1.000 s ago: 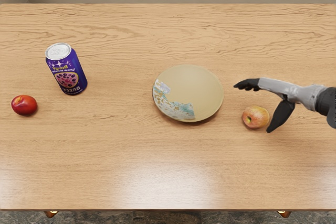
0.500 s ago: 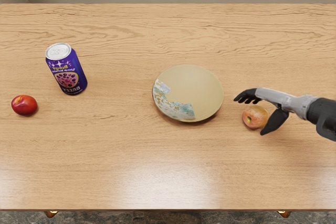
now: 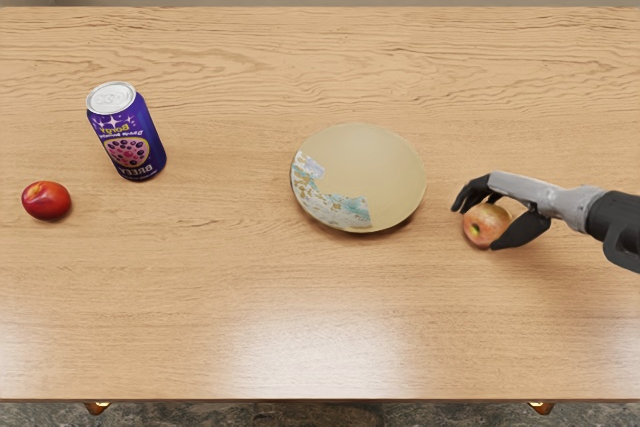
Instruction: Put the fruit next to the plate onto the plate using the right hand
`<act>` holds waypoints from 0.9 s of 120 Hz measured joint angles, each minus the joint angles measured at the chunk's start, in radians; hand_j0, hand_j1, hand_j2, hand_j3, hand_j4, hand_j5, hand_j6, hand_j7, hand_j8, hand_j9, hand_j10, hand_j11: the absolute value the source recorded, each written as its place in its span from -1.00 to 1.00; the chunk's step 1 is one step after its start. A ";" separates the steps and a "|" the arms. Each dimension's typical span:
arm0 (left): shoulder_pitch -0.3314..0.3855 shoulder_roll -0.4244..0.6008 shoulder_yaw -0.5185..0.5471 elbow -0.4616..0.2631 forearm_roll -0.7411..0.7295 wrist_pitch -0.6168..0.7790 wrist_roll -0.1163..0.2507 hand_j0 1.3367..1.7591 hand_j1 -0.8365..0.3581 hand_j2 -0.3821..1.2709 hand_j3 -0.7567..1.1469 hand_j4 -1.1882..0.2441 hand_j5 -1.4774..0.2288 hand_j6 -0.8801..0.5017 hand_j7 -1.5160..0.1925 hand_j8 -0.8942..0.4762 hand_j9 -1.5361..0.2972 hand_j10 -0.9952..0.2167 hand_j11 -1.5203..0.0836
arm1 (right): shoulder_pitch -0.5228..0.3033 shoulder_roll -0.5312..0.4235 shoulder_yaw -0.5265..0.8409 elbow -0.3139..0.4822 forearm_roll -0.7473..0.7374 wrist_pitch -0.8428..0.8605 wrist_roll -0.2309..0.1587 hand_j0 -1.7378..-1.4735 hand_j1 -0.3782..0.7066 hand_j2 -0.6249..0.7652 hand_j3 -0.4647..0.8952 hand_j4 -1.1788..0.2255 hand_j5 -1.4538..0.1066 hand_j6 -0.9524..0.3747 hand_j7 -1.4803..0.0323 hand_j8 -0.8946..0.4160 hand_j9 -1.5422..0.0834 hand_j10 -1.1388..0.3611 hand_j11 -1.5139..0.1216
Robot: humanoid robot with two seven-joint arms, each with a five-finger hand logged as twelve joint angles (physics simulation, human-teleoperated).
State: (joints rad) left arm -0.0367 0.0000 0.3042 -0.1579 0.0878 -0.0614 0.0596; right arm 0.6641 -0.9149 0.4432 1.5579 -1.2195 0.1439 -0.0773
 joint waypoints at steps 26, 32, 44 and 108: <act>0.000 0.000 0.000 0.000 0.000 0.000 0.000 0.52 0.49 -0.48 -0.21 0.32 0.36 -0.08 0.40 -0.05 0.33 0.24 0.50 | -0.001 0.012 -0.017 -0.027 0.003 -0.014 0.023 -0.31 0.07 -0.09 -0.32 -0.05 0.02 -0.18 0.09 -0.05 0.04 0.13 -0.05; 0.000 0.000 0.000 0.000 0.000 0.000 0.000 0.52 0.49 -0.48 -0.21 0.32 0.36 -0.08 0.40 -0.05 0.33 0.24 0.50 | -0.001 0.013 -0.024 -0.031 0.002 -0.021 0.026 -0.31 0.05 -0.09 -0.32 -0.10 0.02 -0.13 0.06 -0.10 0.04 0.11 -0.06; 0.000 0.000 0.000 0.000 0.000 0.000 0.000 0.52 0.49 -0.48 -0.21 0.32 0.36 -0.08 0.40 -0.05 0.33 0.24 0.50 | -0.002 0.014 -0.038 -0.041 0.002 -0.036 0.038 -0.30 0.04 -0.14 -0.32 -0.13 -0.02 -0.12 0.02 -0.11 0.00 0.08 -0.08; 0.000 0.000 0.000 0.000 0.000 0.000 0.000 0.52 0.49 -0.48 -0.21 0.32 0.36 -0.08 0.40 -0.05 0.33 0.24 0.50 | 0.081 -0.002 -0.034 -0.051 0.126 0.023 0.043 -0.31 -0.05 -0.12 -0.32 -0.25 -0.26 -0.13 -0.18 -0.11 -0.21 0.00 -0.27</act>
State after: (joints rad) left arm -0.0368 0.0000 0.3046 -0.1580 0.0877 -0.0614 0.0596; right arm 0.7456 -0.9166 0.4094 1.5070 -1.0940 0.1672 -0.0347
